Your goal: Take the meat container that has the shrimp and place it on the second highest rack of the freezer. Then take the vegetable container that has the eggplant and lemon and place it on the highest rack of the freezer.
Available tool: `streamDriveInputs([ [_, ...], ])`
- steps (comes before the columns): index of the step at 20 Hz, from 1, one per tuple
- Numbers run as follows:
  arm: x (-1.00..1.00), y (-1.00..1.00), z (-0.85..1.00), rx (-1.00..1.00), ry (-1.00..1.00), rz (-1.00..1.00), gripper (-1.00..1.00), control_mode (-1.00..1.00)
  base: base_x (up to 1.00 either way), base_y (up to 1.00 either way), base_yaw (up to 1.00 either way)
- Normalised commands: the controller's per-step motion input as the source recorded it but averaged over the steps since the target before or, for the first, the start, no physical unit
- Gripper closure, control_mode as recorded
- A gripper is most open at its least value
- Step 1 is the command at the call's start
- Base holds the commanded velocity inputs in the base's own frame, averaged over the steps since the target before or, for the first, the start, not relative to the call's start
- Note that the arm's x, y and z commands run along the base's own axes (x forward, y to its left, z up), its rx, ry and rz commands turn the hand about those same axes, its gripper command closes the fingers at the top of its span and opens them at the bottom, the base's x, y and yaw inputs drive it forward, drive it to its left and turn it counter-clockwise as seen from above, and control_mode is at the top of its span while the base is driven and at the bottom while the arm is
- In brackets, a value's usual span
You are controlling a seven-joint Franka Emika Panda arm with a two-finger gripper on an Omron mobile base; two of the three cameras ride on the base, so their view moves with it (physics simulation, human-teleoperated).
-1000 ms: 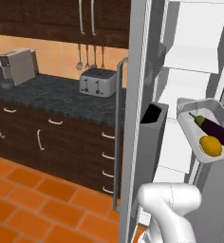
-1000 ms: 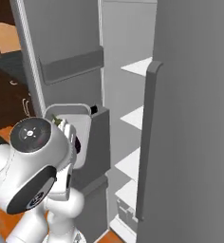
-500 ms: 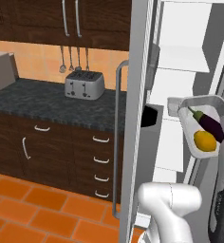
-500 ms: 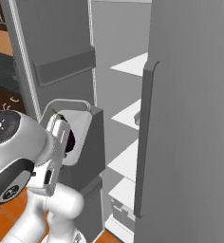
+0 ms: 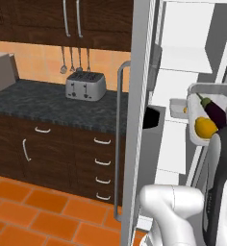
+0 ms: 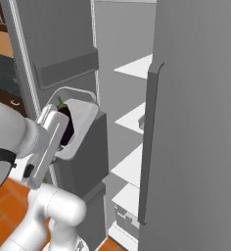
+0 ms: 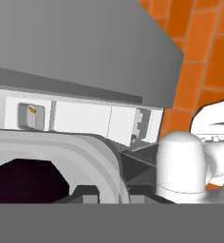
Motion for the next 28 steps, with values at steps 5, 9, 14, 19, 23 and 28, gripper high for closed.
streamDriveInputs([
  [5, 0.24, 0.03, 0.4, 0.0, -0.16, -0.09, 1.0, -1.0, 0.0, 0.0, 0.0],
  [9, 0.42, 0.0, 0.34, 0.0, -0.18, 0.0, 1.0, -1.0, 0.0, 0.0, 0.0],
  [14, 0.47, -0.11, 0.41, 0.05, -0.08, -0.01, 1.0, -1.0, 0.0, 0.0, 0.0],
  [19, 0.47, -0.03, 0.32, 0.03, 0.03, -0.05, 1.0, -1.0, 0.0, 0.0, 0.0],
  [23, 0.16, -0.34, 0.38, 0.03, 0.05, -0.01, 1.0, -1.0, 0.0, 0.0, 0.0],
  [28, 0.06, -0.33, 0.14, 0.05, 0.06, 0.01, 1.0, -1.0, 0.0, 0.0, 0.0],
])
